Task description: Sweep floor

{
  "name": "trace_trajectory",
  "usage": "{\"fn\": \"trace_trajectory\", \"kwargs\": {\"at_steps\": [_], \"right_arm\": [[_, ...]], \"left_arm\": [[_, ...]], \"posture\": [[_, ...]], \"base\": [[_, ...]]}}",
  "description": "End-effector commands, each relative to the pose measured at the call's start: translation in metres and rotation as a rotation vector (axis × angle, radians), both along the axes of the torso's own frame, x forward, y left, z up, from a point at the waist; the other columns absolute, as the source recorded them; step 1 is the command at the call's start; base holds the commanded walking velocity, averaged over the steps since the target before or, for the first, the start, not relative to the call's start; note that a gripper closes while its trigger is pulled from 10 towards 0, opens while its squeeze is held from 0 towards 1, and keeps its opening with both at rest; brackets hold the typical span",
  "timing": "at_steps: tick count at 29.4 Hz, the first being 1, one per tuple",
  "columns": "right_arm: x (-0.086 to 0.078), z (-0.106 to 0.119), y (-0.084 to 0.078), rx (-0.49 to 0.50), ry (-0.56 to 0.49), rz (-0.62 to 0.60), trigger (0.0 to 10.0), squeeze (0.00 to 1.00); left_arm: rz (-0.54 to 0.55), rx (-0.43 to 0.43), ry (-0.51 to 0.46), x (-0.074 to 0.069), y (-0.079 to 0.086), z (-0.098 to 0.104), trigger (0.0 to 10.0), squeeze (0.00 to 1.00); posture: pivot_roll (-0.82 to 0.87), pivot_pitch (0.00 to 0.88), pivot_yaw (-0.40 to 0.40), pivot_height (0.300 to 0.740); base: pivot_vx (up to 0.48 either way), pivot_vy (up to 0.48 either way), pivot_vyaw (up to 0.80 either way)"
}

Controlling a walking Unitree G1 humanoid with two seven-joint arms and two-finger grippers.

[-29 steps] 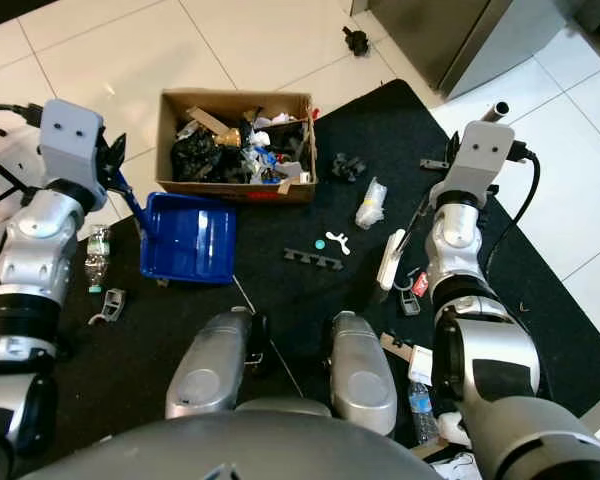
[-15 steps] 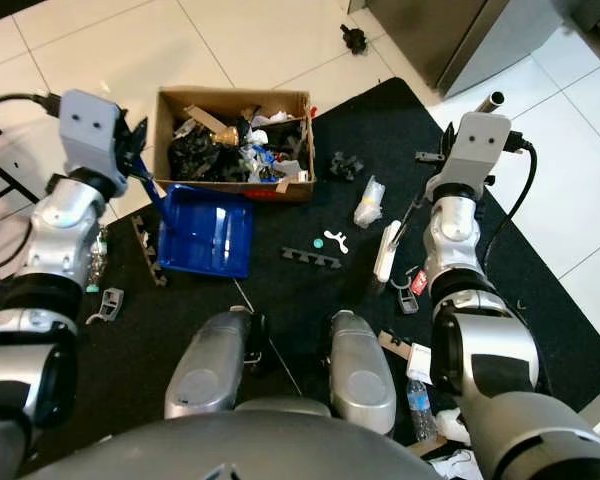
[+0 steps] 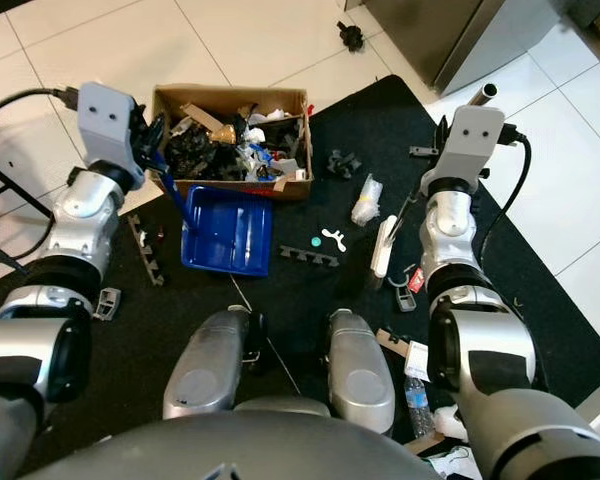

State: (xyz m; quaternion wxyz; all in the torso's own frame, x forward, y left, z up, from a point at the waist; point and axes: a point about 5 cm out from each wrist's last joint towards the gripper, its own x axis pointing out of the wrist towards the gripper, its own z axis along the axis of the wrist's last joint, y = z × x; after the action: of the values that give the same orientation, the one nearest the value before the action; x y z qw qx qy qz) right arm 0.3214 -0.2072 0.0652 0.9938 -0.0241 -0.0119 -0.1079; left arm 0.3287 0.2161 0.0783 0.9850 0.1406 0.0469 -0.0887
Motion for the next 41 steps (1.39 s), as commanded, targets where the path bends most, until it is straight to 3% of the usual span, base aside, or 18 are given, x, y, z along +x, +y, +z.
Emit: {"fn": "trace_trajectory", "kwargs": {"at_steps": [1, 15, 22, 23, 27, 34, 41], "right_arm": [[0.002, 0.002, 0.003, -0.008, -0.002, 0.019, 10.0, 0.00], [0.011, 0.010, 0.016, 0.005, -0.023, 0.062, 10.0, 0.00], [0.011, 0.010, 0.017, 0.004, -0.017, 0.064, 10.0, 0.00], [0.012, 0.010, 0.017, 0.005, -0.016, 0.061, 10.0, 0.00], [0.013, 0.010, 0.017, 0.002, -0.012, 0.049, 10.0, 0.00], [0.016, 0.014, 0.018, 0.006, -0.013, 0.036, 10.0, 0.00], [0.024, 0.016, 0.030, 0.002, 0.026, 0.030, 10.0, 0.00]], "left_arm": [[-0.032, -0.014, -0.038, 0.005, -0.015, 0.004, 10.0, 0.00], [-0.105, -0.005, -0.134, 0.026, -0.044, 0.028, 10.0, 0.00], [-0.123, 0.026, -0.059, 0.014, -0.052, 0.003, 10.0, 0.00], [-0.129, 0.037, -0.021, 0.004, -0.054, -0.012, 10.0, 0.00], [-0.134, 0.036, 0.019, -0.008, -0.056, -0.027, 10.0, 0.00], [-0.103, 0.043, 0.050, -0.021, -0.051, -0.042, 10.0, 0.00], [-0.073, 0.047, 0.055, -0.032, -0.044, -0.050, 10.0, 0.00]], "posture": [[0.09, 0.126, -0.100, 0.740], [0.08, 0.176, -0.097, 0.740], [0.07, 0.176, -0.091, 0.740], [0.07, 0.176, -0.087, 0.740], [0.08, 0.175, -0.083, 0.740], [0.09, 0.175, -0.077, 0.740], [0.11, 0.183, -0.072, 0.740]], "base": [[0.000, 0.000, 0.00], [0.000, 0.000, 0.00], [0.000, 0.000, 0.00], [0.000, 0.000, 0.00], [0.000, 0.000, 0.00], [0.000, 0.000, 0.00], [0.000, 0.000, 0.00]]}}
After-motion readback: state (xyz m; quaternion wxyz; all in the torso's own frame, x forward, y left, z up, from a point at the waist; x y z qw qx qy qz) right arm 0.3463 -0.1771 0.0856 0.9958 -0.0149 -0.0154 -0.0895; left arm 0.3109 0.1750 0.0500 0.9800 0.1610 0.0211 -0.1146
